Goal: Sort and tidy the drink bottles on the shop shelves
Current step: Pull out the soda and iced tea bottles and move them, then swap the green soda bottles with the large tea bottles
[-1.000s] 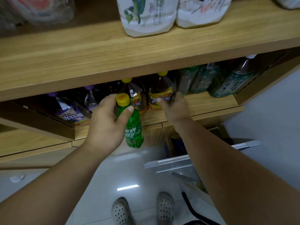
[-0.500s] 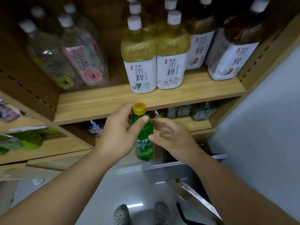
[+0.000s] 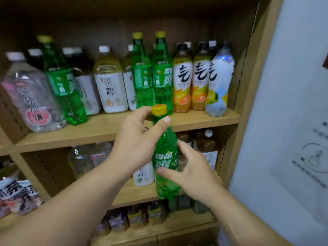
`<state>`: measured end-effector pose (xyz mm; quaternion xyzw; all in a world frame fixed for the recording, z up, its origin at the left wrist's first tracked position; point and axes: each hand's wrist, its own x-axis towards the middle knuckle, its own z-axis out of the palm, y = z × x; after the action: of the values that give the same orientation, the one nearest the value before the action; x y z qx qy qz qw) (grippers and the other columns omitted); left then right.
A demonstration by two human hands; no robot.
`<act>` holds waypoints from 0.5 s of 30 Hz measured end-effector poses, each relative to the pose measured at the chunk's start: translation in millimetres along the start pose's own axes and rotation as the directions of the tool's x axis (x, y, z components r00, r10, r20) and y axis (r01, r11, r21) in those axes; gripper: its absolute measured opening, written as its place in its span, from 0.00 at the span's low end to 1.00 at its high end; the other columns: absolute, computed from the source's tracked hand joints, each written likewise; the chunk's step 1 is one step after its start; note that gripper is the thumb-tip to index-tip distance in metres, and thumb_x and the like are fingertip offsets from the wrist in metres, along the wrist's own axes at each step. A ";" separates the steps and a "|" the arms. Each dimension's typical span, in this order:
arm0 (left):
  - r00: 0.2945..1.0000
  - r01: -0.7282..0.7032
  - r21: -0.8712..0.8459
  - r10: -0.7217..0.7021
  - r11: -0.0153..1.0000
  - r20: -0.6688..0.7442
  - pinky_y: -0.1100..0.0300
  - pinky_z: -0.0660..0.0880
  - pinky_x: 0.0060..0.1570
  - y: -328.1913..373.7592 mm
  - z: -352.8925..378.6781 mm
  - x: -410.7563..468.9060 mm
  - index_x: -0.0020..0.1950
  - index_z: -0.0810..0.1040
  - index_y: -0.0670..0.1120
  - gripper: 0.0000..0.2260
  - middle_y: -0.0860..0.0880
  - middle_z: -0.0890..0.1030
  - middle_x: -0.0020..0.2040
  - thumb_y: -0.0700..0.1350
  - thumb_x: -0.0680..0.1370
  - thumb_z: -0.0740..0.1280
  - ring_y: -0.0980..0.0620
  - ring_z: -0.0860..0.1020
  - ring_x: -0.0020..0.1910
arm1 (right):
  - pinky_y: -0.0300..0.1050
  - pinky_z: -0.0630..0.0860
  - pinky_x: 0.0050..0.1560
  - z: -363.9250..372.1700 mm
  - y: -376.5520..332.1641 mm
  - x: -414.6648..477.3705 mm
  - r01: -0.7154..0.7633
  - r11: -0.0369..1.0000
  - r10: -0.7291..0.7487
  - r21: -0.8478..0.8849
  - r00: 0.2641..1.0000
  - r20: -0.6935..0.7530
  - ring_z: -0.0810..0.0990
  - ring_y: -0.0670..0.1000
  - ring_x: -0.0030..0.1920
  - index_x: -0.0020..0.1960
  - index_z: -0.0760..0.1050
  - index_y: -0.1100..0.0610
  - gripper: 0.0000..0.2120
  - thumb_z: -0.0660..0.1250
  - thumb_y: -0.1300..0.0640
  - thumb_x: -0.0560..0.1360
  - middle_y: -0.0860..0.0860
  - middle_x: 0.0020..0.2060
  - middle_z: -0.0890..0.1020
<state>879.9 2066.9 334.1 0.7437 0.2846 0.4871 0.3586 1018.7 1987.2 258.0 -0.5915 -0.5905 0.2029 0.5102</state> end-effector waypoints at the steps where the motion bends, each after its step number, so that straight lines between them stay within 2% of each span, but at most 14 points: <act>1: 1.000 -0.029 0.008 0.029 1.000 0.002 0.38 0.81 0.45 13.6 1.1 11.3 0.51 0.82 0.53 0.07 0.52 0.84 0.45 0.54 0.77 0.72 0.41 0.84 0.41 | 0.45 0.77 0.60 -11.6 -10.9 7.0 0.023 1.000 -0.023 0.003 0.999 -0.023 0.79 0.37 0.59 0.68 0.73 0.38 0.31 0.79 0.42 0.68 0.35 0.58 0.82; 4: 0.988 -0.152 0.081 0.151 0.985 0.012 0.44 0.82 0.48 53.9 3.0 46.0 0.56 0.82 0.54 0.16 0.56 0.85 0.50 0.61 0.74 0.70 0.52 0.84 0.44 | 0.35 0.77 0.54 -46.8 -40.2 29.0 0.105 0.994 -0.104 0.000 0.987 -0.125 0.81 0.36 0.57 0.68 0.75 0.42 0.28 0.80 0.47 0.71 0.36 0.56 0.84; 7: 0.973 -0.224 0.199 0.230 0.954 -0.005 0.45 0.81 0.43 91.5 -0.4 76.4 0.62 0.79 0.58 0.23 0.60 0.83 0.53 0.67 0.71 0.67 0.50 0.81 0.37 | 0.24 0.72 0.43 -82.2 -64.5 48.5 0.166 0.986 -0.157 0.009 0.953 -0.260 0.81 0.30 0.47 0.60 0.78 0.44 0.21 0.79 0.56 0.71 0.30 0.48 0.84; 9: 0.952 -0.284 0.272 0.305 0.919 -0.036 0.50 0.79 0.44 116.1 -6.2 97.6 0.63 0.78 0.58 0.21 0.60 0.82 0.53 0.65 0.74 0.69 0.50 0.80 0.38 | 0.24 0.72 0.43 -104.7 -77.7 60.9 0.196 0.980 -0.195 -0.033 0.919 -0.343 0.81 0.29 0.46 0.58 0.79 0.44 0.20 0.80 0.55 0.70 0.27 0.46 0.83; 12: 0.905 -0.376 0.358 0.421 0.855 -0.055 0.56 0.72 0.50 159.6 -14.4 133.9 0.67 0.75 0.55 0.21 0.56 0.79 0.59 0.59 0.76 0.71 0.54 0.76 0.48 | 0.30 0.76 0.44 -136.6 -101.6 81.9 0.225 0.971 -0.239 -0.083 0.875 -0.422 0.83 0.34 0.46 0.58 0.81 0.45 0.19 0.80 0.51 0.69 0.33 0.46 0.85; 15: 0.874 -0.407 0.465 0.483 0.786 -0.052 0.55 0.71 0.58 202.0 -17.9 174.2 0.73 0.70 0.52 0.26 0.51 0.74 0.65 0.57 0.78 0.71 0.50 0.75 0.59 | 0.34 0.77 0.42 -163.7 -131.8 103.1 0.258 0.958 -0.286 -0.124 0.842 -0.457 0.83 0.35 0.44 0.53 0.82 0.45 0.14 0.80 0.50 0.69 0.34 0.44 0.85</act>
<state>941.6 2088.7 593.4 0.8073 0.2323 0.5417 0.0304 1114.6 1992.3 471.4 -0.5475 -0.5323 -0.0383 0.6445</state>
